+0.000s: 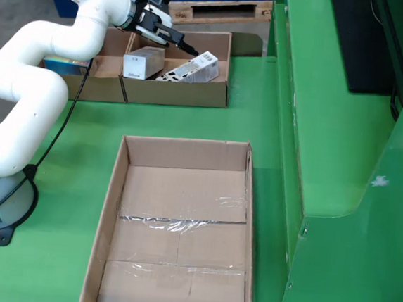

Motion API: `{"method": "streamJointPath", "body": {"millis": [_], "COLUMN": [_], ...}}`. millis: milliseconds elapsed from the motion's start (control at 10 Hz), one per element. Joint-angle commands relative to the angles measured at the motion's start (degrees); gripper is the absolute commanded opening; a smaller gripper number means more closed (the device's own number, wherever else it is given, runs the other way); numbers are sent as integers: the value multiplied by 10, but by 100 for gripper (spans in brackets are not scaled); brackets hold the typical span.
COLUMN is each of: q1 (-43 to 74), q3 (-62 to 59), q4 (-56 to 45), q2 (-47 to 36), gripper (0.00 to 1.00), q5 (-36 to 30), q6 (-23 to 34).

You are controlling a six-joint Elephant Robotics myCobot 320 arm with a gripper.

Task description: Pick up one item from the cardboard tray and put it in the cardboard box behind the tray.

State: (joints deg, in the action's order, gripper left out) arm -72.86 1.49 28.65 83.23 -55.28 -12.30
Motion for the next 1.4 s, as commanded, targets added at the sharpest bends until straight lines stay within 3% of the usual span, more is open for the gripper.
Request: {"method": "streamJointPath", "body": {"millis": [0,400,800,900,1100,1200,1300], "q1": [1,-18,-21,-44,-51,-22,-56], "q3": [-15,-15,-15,-15,-15,-15,-15], "q4": [7,7,7,7,7,7,7], "q2": [-33,-148,-164,-234,-245,-184,-253], "gripper": [100,100,100,100,100,100,100], "q5": [6,6,6,7,7,6,7], "q6": [9,53,42,92,93,47,84]}}
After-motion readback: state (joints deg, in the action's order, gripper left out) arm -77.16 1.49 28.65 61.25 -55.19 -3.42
